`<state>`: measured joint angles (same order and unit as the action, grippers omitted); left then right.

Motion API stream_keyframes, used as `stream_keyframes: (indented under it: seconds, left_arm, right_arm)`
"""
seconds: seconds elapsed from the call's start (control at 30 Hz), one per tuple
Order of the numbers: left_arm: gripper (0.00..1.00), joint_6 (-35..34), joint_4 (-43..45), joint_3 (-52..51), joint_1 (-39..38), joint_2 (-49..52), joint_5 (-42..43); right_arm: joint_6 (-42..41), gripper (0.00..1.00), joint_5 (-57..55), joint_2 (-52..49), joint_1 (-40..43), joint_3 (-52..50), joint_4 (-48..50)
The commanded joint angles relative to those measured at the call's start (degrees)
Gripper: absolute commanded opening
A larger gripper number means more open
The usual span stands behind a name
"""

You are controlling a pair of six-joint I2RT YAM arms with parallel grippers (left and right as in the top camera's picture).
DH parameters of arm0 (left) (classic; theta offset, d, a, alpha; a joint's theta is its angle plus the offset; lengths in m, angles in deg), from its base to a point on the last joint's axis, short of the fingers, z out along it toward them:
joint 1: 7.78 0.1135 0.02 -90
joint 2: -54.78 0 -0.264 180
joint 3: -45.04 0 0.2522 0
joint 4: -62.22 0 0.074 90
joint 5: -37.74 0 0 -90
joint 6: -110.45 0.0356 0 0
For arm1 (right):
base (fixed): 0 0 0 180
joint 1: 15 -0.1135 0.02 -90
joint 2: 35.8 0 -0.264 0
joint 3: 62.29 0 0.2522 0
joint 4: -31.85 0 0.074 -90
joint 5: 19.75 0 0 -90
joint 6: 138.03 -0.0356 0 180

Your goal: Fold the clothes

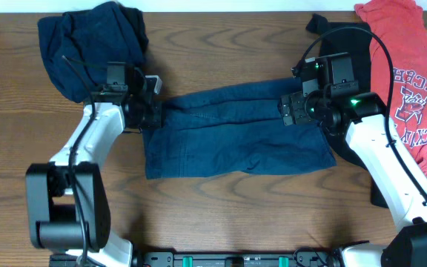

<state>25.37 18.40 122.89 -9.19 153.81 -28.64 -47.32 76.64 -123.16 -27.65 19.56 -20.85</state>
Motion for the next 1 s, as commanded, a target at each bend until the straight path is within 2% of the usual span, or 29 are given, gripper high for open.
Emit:
stream_keyframes:
  seconds: [0.0, 0.2, 0.47, 0.73, 0.87, 0.97]
  left_arm:
    - [0.06, 0.39, -0.66, 0.76, -0.07, -7.04, 1.18]
    - [0.06, -0.7, -5.27, 0.74, -0.07, -15.78, -4.85]
    - [0.06, -0.66, -8.09, 0.74, -0.07, -17.38, -5.27]
    - [0.06, -0.66, -8.09, 0.74, -0.07, -17.38, -5.29]
    - [0.06, -0.66, -8.11, 0.74, -0.07, -17.38, -5.29]
    - [0.06, -0.66, -8.13, 0.74, -0.07, -17.38, -5.29]
  right_arm:
    - [0.66, 0.91, -0.17, -0.31, 0.37, 1.38, 0.0]
    - [1.62, 0.92, -0.15, -1.6, 2.51, 1.38, 0.35]
    - [3.54, 0.93, 0.98, -11.28, 5.29, 1.38, 7.23]
    - [4.0, 0.73, 1.25, -22.36, 5.6, 1.38, 16.7]
    - [2.93, 0.74, -2.89, -23.74, 6.21, 1.38, 18.82]
    - [2.75, 0.79, -4.04, -23.74, 7.17, 1.38, 20.24]
